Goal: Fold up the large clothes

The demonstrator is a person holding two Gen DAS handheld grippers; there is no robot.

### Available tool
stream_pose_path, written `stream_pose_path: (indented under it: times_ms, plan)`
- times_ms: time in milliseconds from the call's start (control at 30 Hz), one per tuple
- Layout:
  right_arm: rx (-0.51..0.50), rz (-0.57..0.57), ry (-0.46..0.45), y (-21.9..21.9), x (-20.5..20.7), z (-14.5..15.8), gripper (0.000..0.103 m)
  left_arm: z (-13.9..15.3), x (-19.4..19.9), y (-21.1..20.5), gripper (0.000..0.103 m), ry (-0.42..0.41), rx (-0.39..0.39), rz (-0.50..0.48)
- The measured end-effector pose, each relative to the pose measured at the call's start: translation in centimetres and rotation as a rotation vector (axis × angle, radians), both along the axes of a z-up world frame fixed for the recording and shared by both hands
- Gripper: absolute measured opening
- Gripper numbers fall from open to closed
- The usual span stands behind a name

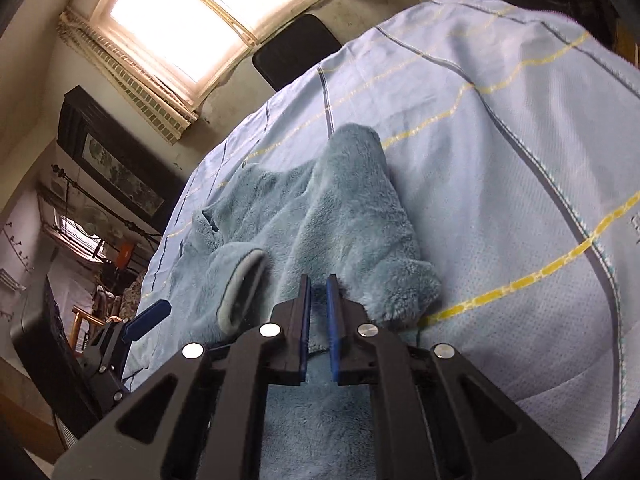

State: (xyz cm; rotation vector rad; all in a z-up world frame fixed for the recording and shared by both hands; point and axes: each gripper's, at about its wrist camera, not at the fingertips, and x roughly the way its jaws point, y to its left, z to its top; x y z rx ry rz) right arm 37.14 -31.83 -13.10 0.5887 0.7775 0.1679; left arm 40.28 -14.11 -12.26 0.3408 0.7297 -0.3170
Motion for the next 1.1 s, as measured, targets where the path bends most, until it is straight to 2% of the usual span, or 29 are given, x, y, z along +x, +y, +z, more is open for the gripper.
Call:
stream_pose_path:
  times_ms: [33, 67, 100, 167, 200, 333, 533, 567, 600, 667, 800, 900, 1000, 1100]
  plan:
    - [0.002, -0.001, -0.01, -0.1, -0.1, 0.2, 0.008, 0.0, 0.2, 0.4, 0.087, 0.001, -0.028, 0.012]
    - [0.002, -0.004, -0.024, -0.1, -0.3, 0.5, 0.008, 0.1, 0.5, 0.9, 0.072, 0.012, -0.049, 0.014]
    - [-0.002, -0.01, -0.05, -0.2, -0.6, 1.0, 0.008, 0.1, 0.8, 1.5, 0.062, 0.028, -0.073, 0.018]
    - [-0.016, -0.026, -0.095, -0.4, -1.1, 1.9, 0.009, 0.4, 1.3, 3.0, 0.023, 0.056, -0.127, 0.038]
    - [-0.024, -0.035, -0.11, -0.5, -1.3, 2.2, 0.009, 0.5, 1.4, 3.8, 0.014, 0.062, -0.148, 0.052]
    - [-0.021, -0.071, -0.107, -1.4, -1.3, 2.1, 0.009, 1.1, 1.4, 8.0, 0.014, 0.063, -0.27, 0.135]
    - [-0.027, -0.04, -0.049, -0.8, -0.6, 0.9, 0.008, -0.5, 1.3, 11.5, 0.017, 0.113, -0.328, 0.198]
    - [-0.041, -0.028, -0.032, -0.5, -0.4, 0.8, 0.008, -0.9, 1.2, 11.7, 0.022, 0.127, -0.326, 0.199]
    - [-0.075, -0.019, -0.001, -0.1, 0.0, 0.4, 0.008, -1.2, 1.3, 11.8, 0.041, 0.132, -0.316, 0.21]
    - [-0.107, -0.011, 0.038, 0.2, 0.4, -0.3, 0.001, -1.3, 1.3, 12.4, 0.059, 0.113, -0.293, 0.255]
    - [-0.119, -0.027, 0.05, -0.3, 0.5, -0.6, 0.0, -0.5, 1.6, 15.4, 0.059, 0.1, -0.382, 0.319]
    - [-0.13, -0.03, 0.051, -0.3, 0.5, -0.5, 0.0, -0.5, 1.9, 18.1, 0.059, 0.11, -0.434, 0.402]
    - [-0.138, -0.046, 0.015, -0.2, -0.2, 0.1, 0.0, -0.5, 1.8, 18.6, 0.059, 0.141, -0.481, 0.37]
    - [-0.122, -0.021, -0.083, 0.6, -1.1, 2.0, 0.002, -0.3, 1.5, 16.6, 0.059, 0.134, -0.42, 0.303]
